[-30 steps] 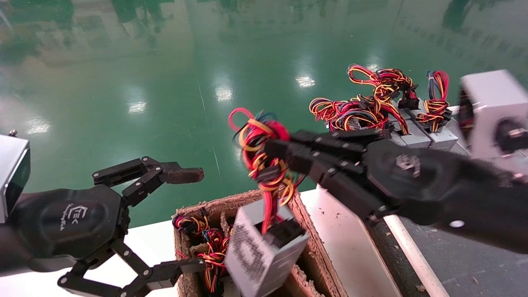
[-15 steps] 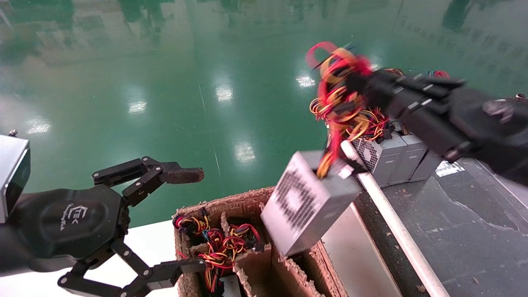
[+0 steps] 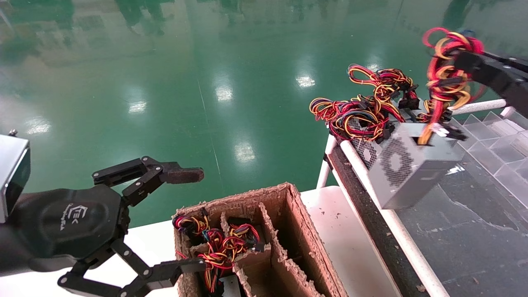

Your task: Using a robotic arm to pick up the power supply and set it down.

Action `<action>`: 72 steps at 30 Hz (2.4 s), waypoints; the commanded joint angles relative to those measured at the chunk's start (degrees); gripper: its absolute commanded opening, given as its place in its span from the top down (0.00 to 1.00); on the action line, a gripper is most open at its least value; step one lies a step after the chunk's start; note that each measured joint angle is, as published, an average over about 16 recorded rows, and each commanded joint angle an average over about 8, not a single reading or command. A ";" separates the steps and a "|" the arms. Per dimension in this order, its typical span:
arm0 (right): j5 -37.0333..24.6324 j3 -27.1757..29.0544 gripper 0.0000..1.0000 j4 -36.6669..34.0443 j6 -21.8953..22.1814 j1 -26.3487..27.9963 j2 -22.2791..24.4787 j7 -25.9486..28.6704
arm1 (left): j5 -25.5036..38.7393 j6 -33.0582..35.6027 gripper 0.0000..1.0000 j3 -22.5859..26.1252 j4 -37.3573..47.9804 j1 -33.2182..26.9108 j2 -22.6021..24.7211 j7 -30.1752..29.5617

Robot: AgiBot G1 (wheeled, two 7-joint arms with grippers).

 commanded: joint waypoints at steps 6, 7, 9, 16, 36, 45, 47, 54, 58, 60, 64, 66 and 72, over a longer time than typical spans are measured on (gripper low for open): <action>-0.78 1.20 1.00 -6.46 -0.74 -1.89 2.69 -3.70 | -0.01 -0.01 0.00 0.02 0.00 0.00 -0.01 0.01; -0.92 1.29 1.00 -7.29 -0.84 -2.23 2.93 -4.26 | -0.01 -0.01 0.00 0.02 0.00 0.00 -0.01 0.01; -1.21 1.43 1.00 -8.82 -1.06 -2.85 3.36 -5.34 | -0.02 -0.01 0.00 0.02 0.00 -0.01 -0.01 0.01; -2.45 1.03 1.00 -12.76 -2.01 -3.41 3.34 -8.00 | -0.03 -0.02 0.00 0.04 0.00 -0.01 -0.02 0.02; -11.26 -5.94 1.00 -21.44 -0.16 8.90 -6.10 -8.78 | -0.06 -0.04 0.00 0.09 0.00 -0.02 -0.04 0.04; -14.30 -8.36 0.44 -27.15 -1.98 14.65 -8.97 -9.48 | -0.07 -0.05 0.00 0.11 0.00 -0.03 -0.04 0.05; -14.83 -8.75 0.19 -28.30 -2.41 15.59 -9.31 -9.74 | -0.08 -0.05 0.00 0.11 0.00 -0.03 -0.05 0.06; -16.25 -9.73 0.00 -31.83 -3.60 18.13 -10.14 -10.87 | -0.09 -0.06 0.00 0.13 0.00 -0.03 -0.05 0.07; -16.78 -10.10 0.00 -33.40 -4.27 19.20 -10.49 -11.58 | -0.10 -0.06 0.00 0.14 0.00 -0.03 -0.06 0.07; -17.04 -10.29 0.00 -34.04 -4.63 19.68 -10.63 -11.89 | -0.10 -0.06 0.00 0.14 0.00 -0.03 -0.06 0.07; -17.54 -10.64 0.00 -35.13 -5.25 20.57 -10.85 -12.38 | -0.11 -0.07 0.00 0.15 0.00 -0.04 -0.06 0.08; -17.63 -10.72 0.00 -35.67 -5.56 20.99 -10.95 -12.46 | -0.11 -0.07 0.00 0.16 0.00 -0.04 -0.06 0.08; -17.00 -10.43 0.00 -36.75 -6.91 22.00 -11.49 -12.10 | -0.12 -0.08 0.00 0.17 0.01 -0.03 -0.07 0.09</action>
